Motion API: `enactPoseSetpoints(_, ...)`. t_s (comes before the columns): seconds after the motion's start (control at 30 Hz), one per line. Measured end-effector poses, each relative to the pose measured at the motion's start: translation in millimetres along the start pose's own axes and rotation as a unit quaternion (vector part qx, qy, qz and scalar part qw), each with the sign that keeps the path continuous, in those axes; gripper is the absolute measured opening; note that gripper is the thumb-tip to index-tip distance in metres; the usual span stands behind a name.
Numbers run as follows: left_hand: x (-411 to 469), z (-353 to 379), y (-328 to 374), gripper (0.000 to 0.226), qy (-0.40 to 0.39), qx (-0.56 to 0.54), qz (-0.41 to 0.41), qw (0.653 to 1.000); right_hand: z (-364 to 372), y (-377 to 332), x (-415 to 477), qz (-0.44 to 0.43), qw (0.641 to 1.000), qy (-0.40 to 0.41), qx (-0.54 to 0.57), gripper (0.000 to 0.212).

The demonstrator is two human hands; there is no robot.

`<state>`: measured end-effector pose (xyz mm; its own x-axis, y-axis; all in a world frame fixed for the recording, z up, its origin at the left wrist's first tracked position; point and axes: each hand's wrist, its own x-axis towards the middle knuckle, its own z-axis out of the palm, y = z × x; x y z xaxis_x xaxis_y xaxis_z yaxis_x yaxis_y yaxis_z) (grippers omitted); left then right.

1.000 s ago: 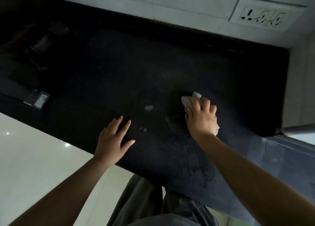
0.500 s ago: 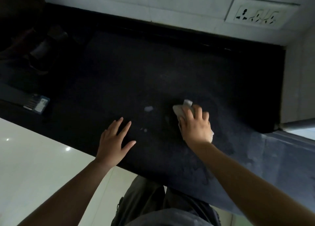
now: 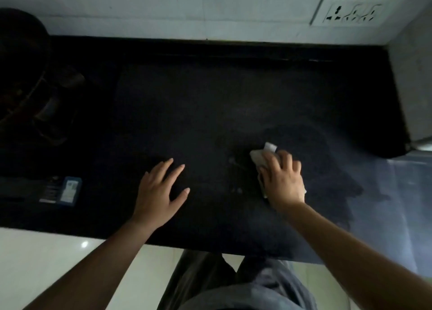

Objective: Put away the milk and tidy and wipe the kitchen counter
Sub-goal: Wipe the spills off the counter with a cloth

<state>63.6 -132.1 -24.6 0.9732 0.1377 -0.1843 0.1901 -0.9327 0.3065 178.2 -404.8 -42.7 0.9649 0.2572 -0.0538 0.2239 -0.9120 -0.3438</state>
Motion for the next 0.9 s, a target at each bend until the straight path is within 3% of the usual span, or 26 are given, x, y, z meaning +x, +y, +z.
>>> enactPoseSetpoints(0.07,10.8,-5.1,-28.0,0.061,0.002,0.03,0.015,0.999,10.4,-21.4,24.0,0.101,0.994,0.026,0.011,0.038)
enactPoseSetpoints(0.13,20.2,-6.9,-53.0,0.06,0.005,0.047,0.015,0.999,21.0,-52.1,44.3,0.137,0.989,0.059,0.017,0.035)
enactPoseSetpoints(0.3,30.4,1.9,-87.0,0.056,0.01,0.05,0.042,0.998,48.9,-107.5,9.6,0.035,0.999,0.035,-0.001,0.036)
enactPoseSetpoints(0.43,31.4,2.8,-90.0,0.055,0.022,0.036,0.048,0.998,44.8,-91.9,-30.7,-0.01,0.998,0.058,-0.031,0.035)
enactPoseSetpoints(0.63,32.7,3.0,-90.8,0.055,0.028,0.032,0.053,0.998,45.3,-104.6,24.6,0.221,0.97,0.103,-0.008,0.035)
enactPoseSetpoints(0.7,32.8,4.0,-92.0,0.055,0.032,0.038,0.055,0.997,53.7,-131.1,39.3,0.177,0.98,0.094,-0.016,0.037)
enactPoseSetpoints(0.8,32.5,4.6,-92.8,0.055,0.036,0.044,0.056,0.997,69.7,-170.4,26.7,0.043,0.998,0.045,-0.015,0.038)
enactPoseSetpoints(0.9,32.9,4.7,-92.4,0.055,0.038,0.044,0.054,0.997,72.4,-178.0,-12.8,0.005,1.0,0.03,-0.003,0.035)
